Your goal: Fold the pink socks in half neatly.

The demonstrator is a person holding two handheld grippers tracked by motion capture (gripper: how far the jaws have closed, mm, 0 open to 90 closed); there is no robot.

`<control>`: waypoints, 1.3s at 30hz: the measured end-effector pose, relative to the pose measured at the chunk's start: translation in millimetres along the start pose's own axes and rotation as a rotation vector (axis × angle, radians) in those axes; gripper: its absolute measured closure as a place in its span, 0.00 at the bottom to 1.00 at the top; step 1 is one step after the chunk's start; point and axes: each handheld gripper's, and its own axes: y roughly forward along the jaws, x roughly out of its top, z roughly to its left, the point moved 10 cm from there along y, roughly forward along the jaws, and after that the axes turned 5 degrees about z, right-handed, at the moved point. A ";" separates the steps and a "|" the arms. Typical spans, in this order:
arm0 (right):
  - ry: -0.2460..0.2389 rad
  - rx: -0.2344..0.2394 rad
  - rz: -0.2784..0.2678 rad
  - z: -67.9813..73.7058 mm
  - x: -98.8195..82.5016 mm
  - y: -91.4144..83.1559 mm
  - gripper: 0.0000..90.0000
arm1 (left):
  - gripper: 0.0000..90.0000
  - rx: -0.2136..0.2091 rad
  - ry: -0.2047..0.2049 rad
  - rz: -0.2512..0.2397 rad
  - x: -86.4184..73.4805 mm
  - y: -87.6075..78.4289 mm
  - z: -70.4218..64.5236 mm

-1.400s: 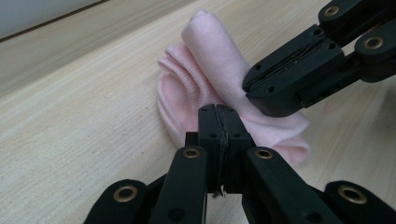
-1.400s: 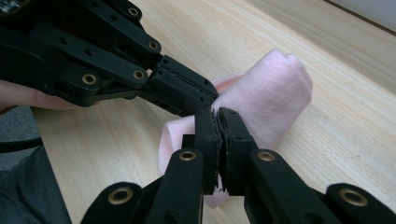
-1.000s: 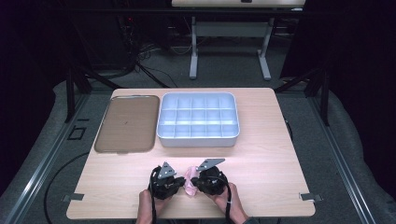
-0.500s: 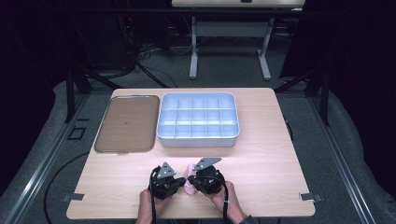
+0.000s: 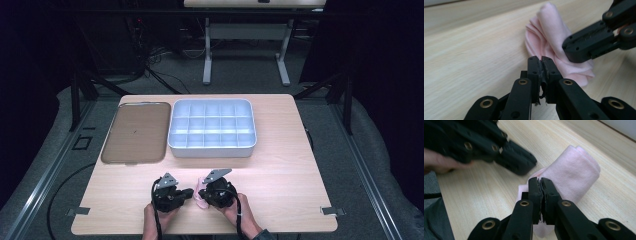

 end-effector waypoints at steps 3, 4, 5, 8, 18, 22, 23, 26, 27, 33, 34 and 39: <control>-0.004 -0.003 0.009 0.3 -0.1 1.2 0.97 | 0.95 0.017 0.020 -0.010 7.1 -8.5 1.7; -0.009 -0.004 0.011 0.1 0.1 1.7 0.97 | 0.95 0.019 0.032 -0.013 10.7 -10.2 0.8; -0.008 -0.011 0.009 -0.5 0.7 2.9 0.97 | 0.95 0.023 0.045 -0.015 14.4 -11.9 -0.6; -0.020 -0.024 0.024 0.1 1.4 4.9 0.97 | 0.95 0.011 0.076 -0.033 27.7 -13.1 -9.1; -0.031 -0.050 0.029 1.5 0.7 5.7 0.98 | 0.94 -0.027 0.152 0.034 46.7 14.0 -21.4; -0.029 -0.056 0.019 1.7 0.4 5.8 0.98 | 0.97 -0.005 0.151 0.079 43.4 24.8 -13.5; -0.030 -0.056 0.014 1.8 0.5 5.9 0.98 | 0.99 0.000 0.150 0.088 42.3 26.8 -12.2; -0.030 -0.063 0.015 2.3 0.2 5.2 0.97 | 1.00 0.000 0.144 0.103 38.8 31.8 -9.2; -0.034 -0.068 0.013 2.5 0.3 4.9 0.97 | 1.00 0.000 0.141 0.101 38.6 32.6 -8.6; -0.019 -0.041 -0.023 6.6 -0.1 -4.3 0.95 | 1.00 0.012 0.151 0.107 37.8 33.3 -6.8; -0.023 -0.039 -0.021 7.1 -0.9 -6.7 0.95 | 1.00 0.013 0.148 0.106 37.7 33.4 -6.9; -0.027 -0.026 0.019 11.4 -7.1 -4.4 0.98 | 1.00 0.017 0.143 0.102 37.4 33.4 -6.7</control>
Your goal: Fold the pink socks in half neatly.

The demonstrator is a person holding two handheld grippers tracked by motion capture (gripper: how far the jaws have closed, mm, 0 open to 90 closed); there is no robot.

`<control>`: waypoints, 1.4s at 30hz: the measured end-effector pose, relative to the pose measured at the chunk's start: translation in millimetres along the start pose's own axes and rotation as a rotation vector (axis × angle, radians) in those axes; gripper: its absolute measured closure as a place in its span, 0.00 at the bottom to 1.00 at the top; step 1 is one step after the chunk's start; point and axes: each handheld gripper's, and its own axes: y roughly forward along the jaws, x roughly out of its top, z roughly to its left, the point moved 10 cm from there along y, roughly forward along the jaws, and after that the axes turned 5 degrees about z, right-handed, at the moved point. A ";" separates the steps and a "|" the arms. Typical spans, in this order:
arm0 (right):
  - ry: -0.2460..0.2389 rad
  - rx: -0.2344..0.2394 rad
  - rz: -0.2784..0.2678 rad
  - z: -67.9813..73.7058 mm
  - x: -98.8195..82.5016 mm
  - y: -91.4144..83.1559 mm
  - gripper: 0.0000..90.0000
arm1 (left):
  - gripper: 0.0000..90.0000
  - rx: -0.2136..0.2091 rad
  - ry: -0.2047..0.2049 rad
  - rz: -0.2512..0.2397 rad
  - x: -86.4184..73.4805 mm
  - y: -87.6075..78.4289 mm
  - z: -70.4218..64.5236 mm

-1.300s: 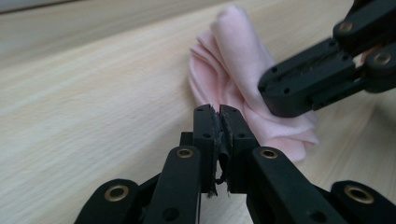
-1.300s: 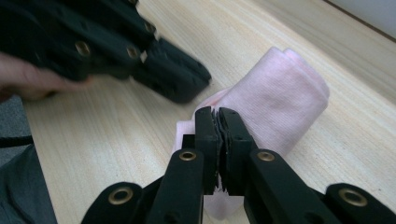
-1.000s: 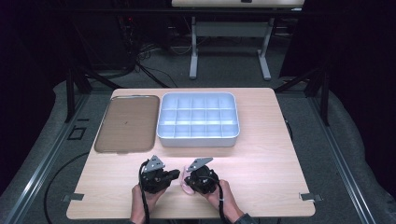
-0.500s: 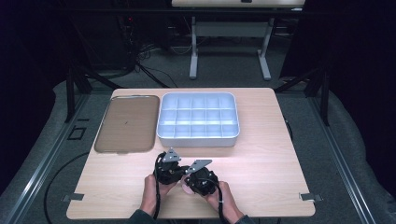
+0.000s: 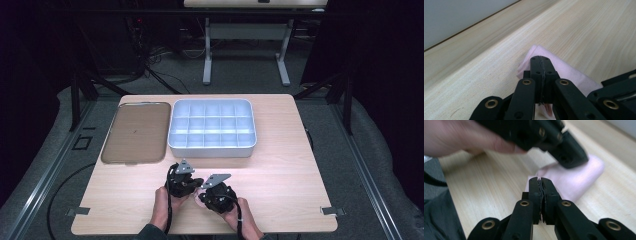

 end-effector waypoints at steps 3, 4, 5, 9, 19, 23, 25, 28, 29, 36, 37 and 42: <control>0.004 -0.049 0.001 -3.0 -2.8 6.3 0.99 | 1.00 0.001 0.000 -0.001 -0.4 -0.2 -0.2; 0.005 -0.046 0.003 -3.6 -2.7 6.5 0.99 | 1.00 0.000 -0.001 -0.003 -0.4 -0.2 -0.1; 0.013 -0.049 0.006 -3.9 -3.0 6.7 0.99 | 1.00 -0.002 0.001 -0.003 -0.5 -0.2 0.0; 0.030 -0.026 0.011 -4.4 -5.1 6.6 0.99 | 1.00 -0.001 0.003 -0.003 -0.7 -0.4 -0.3; 0.110 0.095 -0.046 -12.9 -4.4 -16.1 0.86 | 1.00 0.000 -0.003 -0.014 -1.1 -0.5 0.2; 0.209 0.069 -0.062 -36.4 -0.7 -29.9 0.73 | 1.00 0.003 -0.015 -0.018 -1.3 -0.3 -0.3; 0.242 0.050 -0.041 -42.6 2.7 -27.2 0.63 | 1.00 0.004 -0.016 -0.020 -1.4 -0.4 -0.1; 0.258 0.042 -0.002 -43.6 8.0 -14.2 0.54 | 1.00 0.005 -0.024 -0.026 -1.5 -0.3 -0.2; 0.263 0.038 0.022 -43.4 7.8 -8.8 0.52 | 1.00 0.005 -0.025 -0.026 -1.6 -0.4 -0.3; 0.276 0.041 0.085 -42.6 5.7 11.7 0.47 | 1.00 -0.003 -0.028 -0.031 -2.3 -0.6 0.0; 0.276 0.036 0.089 -42.6 5.5 12.7 0.47 | 1.00 -0.004 -0.028 -0.031 -2.4 -0.6 0.1; 0.268 0.063 0.122 -42.0 3.2 14.2 0.50 | 1.00 -0.011 -0.031 -0.029 -2.2 -0.5 -0.2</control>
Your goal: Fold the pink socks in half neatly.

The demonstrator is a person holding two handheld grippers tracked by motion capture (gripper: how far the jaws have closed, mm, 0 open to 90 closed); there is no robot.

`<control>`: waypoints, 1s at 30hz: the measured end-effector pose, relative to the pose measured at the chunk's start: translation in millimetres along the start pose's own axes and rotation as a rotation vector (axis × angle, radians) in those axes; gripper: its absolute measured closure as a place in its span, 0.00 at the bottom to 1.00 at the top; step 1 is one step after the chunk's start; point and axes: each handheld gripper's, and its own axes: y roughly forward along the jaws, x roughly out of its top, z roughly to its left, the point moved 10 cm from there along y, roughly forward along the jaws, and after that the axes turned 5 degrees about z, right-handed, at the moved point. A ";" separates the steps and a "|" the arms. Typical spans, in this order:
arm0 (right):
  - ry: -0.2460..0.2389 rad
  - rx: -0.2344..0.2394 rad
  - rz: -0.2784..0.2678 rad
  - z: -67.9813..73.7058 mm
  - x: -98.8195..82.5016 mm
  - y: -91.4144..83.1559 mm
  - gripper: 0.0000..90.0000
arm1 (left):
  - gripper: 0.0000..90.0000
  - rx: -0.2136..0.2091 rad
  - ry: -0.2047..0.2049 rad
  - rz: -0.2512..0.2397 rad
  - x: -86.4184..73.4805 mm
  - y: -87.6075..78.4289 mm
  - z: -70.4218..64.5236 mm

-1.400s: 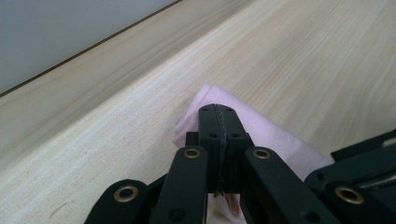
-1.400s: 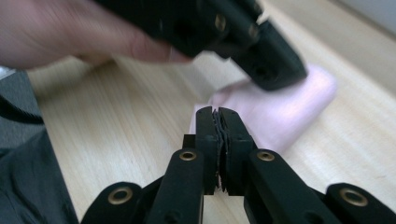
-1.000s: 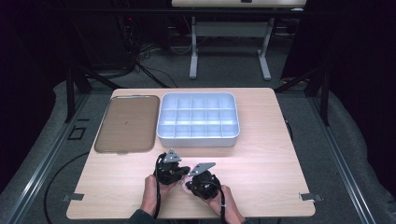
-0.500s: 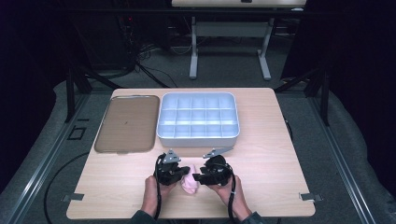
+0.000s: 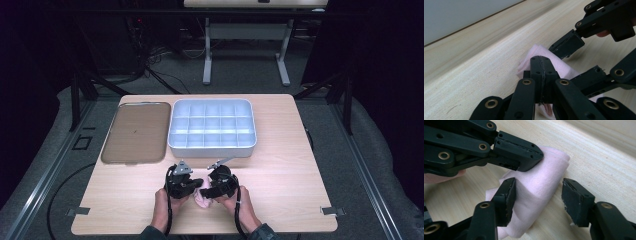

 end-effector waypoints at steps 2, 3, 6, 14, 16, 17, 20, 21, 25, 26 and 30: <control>-0.011 -0.002 0.009 0.0 -0.1 0.1 0.54 | 1.00 -0.002 0.001 0.003 0.0 0.0 -0.2; 0.002 0.007 0.000 1.4 0.8 1.0 0.54 | 1.00 -0.002 0.003 0.003 0.1 0.0 0.0; -0.006 0.018 0.020 1.2 -0.3 0.2 0.58 | 1.00 -0.005 0.003 0.003 0.1 0.0 0.1; 0.001 0.056 0.019 1.7 -1.5 0.4 0.68 | 1.00 -0.010 0.003 0.006 0.3 -0.2 0.7; 0.013 0.066 0.018 2.1 -1.8 0.3 0.70 | 1.00 -0.011 0.007 0.008 0.3 -0.4 0.9; 0.013 0.070 0.015 2.0 -1.7 0.4 0.71 | 1.00 -0.011 0.007 0.008 0.5 -0.6 0.9; 0.010 0.074 0.015 2.3 -2.2 -0.2 0.75 | 0.99 -0.007 0.011 0.006 0.9 -1.2 1.1; 0.007 0.073 0.016 2.0 -2.5 -0.4 0.76 | 0.99 -0.010 0.013 0.011 0.6 -1.9 1.1; 0.004 0.075 0.014 2.3 -2.5 -0.5 0.79 | 0.91 -0.012 0.009 0.000 1.8 -6.0 2.0; 0.004 0.077 0.013 2.2 -2.5 -0.5 0.79 | 0.88 -0.012 0.008 -0.005 2.4 -7.7 2.1; 0.005 0.077 0.013 2.0 -2.9 -0.7 0.80 | 0.68 0.033 -0.011 -0.014 1.5 -16.7 9.9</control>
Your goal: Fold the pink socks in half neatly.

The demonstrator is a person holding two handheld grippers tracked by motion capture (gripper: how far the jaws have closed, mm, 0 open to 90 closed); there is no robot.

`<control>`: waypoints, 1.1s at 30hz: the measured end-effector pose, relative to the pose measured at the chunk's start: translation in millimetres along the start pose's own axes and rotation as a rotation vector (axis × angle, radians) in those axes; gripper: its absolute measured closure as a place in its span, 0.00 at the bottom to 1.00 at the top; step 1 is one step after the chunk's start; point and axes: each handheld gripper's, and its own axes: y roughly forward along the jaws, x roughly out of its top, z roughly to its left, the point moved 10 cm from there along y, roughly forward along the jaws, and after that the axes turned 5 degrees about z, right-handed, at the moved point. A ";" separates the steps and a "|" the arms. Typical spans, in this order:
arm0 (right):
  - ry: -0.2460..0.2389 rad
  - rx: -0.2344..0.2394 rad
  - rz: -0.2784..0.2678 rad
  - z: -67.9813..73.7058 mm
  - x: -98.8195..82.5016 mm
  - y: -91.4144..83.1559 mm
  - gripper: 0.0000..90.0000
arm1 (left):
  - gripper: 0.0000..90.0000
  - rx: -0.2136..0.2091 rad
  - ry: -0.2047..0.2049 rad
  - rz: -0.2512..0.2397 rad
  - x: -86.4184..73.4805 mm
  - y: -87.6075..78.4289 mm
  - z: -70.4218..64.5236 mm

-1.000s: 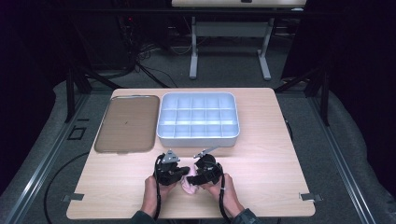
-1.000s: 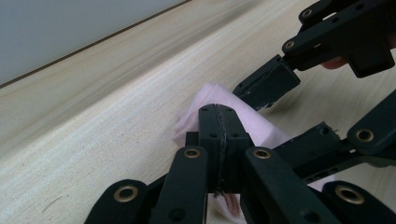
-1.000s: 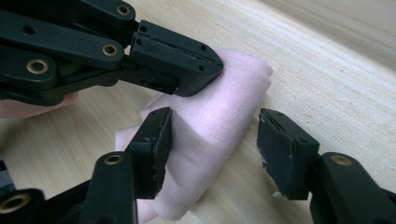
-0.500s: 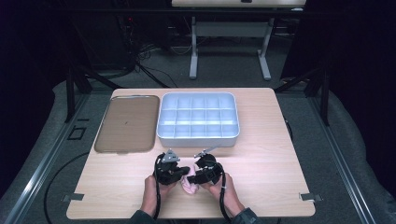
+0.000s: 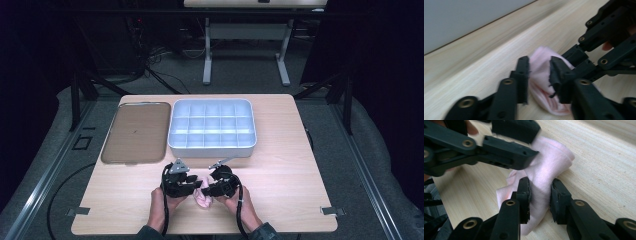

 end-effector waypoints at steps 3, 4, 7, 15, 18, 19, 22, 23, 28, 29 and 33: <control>0.000 -0.001 -0.003 0.1 -0.2 0.0 0.80 | 0.47 0.047 -0.027 -0.012 -3.0 -8.8 11.3; 0.004 0.003 -0.008 0.5 0.1 0.2 0.80 | 0.41 0.060 -0.036 -0.016 -4.8 -12.4 16.2; 0.007 0.007 -0.010 0.6 0.1 0.2 0.80 | 0.29 0.121 -0.042 -0.022 -13.7 -22.4 31.7; 0.005 0.008 -0.012 0.4 0.3 0.4 0.80 | 0.11 0.228 -0.124 0.020 -55.1 -28.4 69.5; 0.003 0.008 -0.014 0.7 0.4 0.6 0.80 | 0.06 0.265 -0.131 0.009 -60.8 -29.7 75.4; 0.004 0.007 -0.015 0.7 0.3 0.5 0.80 | 0.05 0.267 -0.133 0.012 -61.1 -29.8 76.2; 0.003 0.006 -0.016 0.8 0.3 0.5 0.80 | 0.02 0.281 -0.112 0.030 -61.7 -27.6 76.4; 0.003 0.005 -0.016 1.0 0.3 0.5 0.80 | 0.02 0.289 -0.100 0.042 -62.4 -26.7 75.7; 0.000 0.004 -0.020 0.9 0.4 0.7 0.80 | 0.00 0.292 -0.079 0.044 -63.1 -25.5 74.9; -0.002 0.002 -0.018 0.7 0.2 0.6 0.80 | 0.00 0.292 -0.079 0.044 -63.1 -25.5 74.9; 0.003 0.003 -0.025 0.5 0.1 0.8 0.80 | 0.00 0.293 -0.078 0.044 -63.1 -25.5 75.0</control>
